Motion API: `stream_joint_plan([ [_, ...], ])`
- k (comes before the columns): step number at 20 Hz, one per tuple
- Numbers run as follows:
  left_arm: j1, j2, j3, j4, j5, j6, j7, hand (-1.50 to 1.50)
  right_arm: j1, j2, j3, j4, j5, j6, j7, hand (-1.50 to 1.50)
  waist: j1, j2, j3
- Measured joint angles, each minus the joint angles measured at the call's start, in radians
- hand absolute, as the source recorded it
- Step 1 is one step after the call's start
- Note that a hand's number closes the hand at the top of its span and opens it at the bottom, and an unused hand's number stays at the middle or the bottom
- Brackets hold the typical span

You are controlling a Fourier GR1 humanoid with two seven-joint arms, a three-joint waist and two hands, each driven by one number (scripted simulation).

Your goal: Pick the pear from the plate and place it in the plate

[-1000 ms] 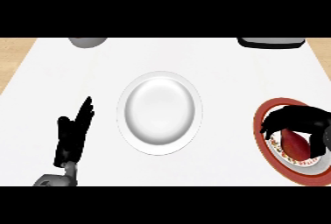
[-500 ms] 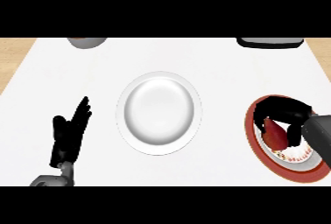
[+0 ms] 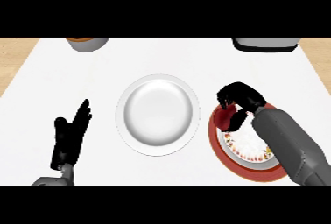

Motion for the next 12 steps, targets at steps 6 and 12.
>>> stream_joint_plan([
  [6,-0.005,0.0,-0.002,0.012,-0.004,0.0,0.005,0.0,-0.118,0.193,-0.066,-0.033,0.029,-0.247,0.375,1.5,0.005,-0.011,0.004],
  [12,-0.008,0.002,-0.002,0.02,-0.008,0.0,0.008,0.0,-0.254,0.309,-0.065,-0.04,0.159,-0.502,0.768,1.5,0.011,-0.012,0.004],
])
